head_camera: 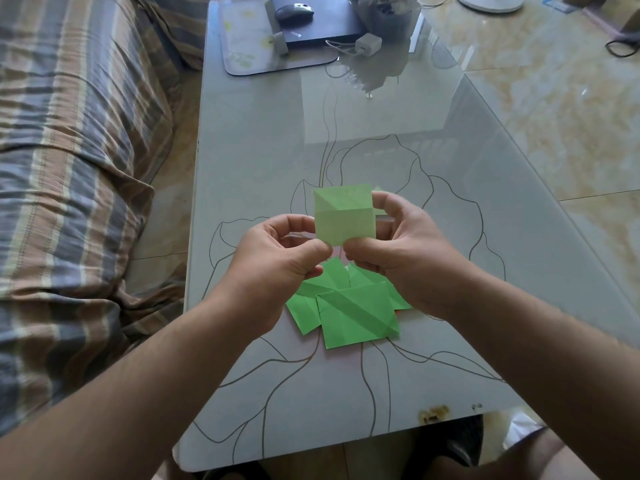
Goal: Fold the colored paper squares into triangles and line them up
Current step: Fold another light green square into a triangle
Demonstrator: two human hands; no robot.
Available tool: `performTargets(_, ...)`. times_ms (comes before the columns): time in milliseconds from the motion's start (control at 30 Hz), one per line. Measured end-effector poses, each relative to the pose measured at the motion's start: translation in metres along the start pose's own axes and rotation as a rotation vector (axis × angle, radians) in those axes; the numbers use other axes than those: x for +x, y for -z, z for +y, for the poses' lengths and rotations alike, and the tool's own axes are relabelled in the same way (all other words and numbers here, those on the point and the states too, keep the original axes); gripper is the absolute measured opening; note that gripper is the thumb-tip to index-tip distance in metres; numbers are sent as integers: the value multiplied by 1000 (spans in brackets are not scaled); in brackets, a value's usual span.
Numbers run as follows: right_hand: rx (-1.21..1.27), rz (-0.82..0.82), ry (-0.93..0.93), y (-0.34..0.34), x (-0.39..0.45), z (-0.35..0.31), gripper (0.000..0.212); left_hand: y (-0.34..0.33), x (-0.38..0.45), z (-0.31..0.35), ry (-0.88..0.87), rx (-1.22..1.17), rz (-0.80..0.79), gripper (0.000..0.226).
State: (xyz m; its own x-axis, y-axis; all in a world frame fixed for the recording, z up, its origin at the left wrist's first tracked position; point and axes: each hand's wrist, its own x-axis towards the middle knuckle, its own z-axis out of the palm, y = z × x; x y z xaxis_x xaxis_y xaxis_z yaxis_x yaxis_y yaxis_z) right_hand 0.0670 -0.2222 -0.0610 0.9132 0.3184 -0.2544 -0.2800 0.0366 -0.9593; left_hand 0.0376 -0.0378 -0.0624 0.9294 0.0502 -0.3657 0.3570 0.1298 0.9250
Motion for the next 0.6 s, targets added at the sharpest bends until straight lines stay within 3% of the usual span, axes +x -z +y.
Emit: performTargets(600, 8, 4, -57, 11, 11, 3, 66, 4, 6, -3, 15, 19, 44, 18)
